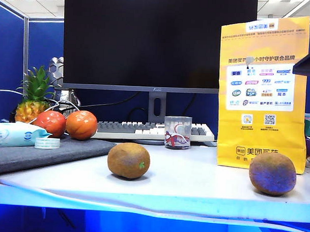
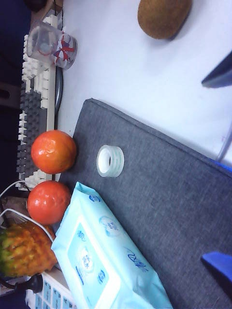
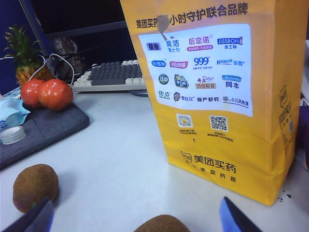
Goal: Pick up the kiwifruit and throw it into the yellow paper bag.
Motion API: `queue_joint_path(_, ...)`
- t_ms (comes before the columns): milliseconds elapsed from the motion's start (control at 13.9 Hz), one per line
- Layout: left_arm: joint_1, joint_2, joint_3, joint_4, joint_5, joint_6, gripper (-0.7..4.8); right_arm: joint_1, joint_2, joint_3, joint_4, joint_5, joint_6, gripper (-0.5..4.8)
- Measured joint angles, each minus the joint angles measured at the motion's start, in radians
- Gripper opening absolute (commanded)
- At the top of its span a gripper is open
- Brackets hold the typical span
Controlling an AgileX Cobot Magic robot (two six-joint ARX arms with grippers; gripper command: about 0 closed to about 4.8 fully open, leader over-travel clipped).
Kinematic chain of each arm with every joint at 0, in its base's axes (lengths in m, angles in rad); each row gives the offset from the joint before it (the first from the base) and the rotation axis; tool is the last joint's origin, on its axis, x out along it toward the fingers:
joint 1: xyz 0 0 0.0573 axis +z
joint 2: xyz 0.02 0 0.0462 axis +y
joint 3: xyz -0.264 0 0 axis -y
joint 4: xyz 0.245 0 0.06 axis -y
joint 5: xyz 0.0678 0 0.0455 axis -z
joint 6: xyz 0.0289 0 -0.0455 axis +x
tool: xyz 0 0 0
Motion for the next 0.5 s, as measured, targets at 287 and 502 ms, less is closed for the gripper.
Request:
queue_joint_path(287, 0.001, 0.0, 0.0, 0.091, 0.168, -0.044, 4.79, 0.0, 0.0, 0.0, 0.026, -0.018, -0.002, 4.79)
queue_joint_path(502, 0.0, 0.0, 0.115, 0.117, 0.256, -0.171, 4.79, 0.005, 0.004, 0.121, 0.01, -0.037, -0.106, 4.79)
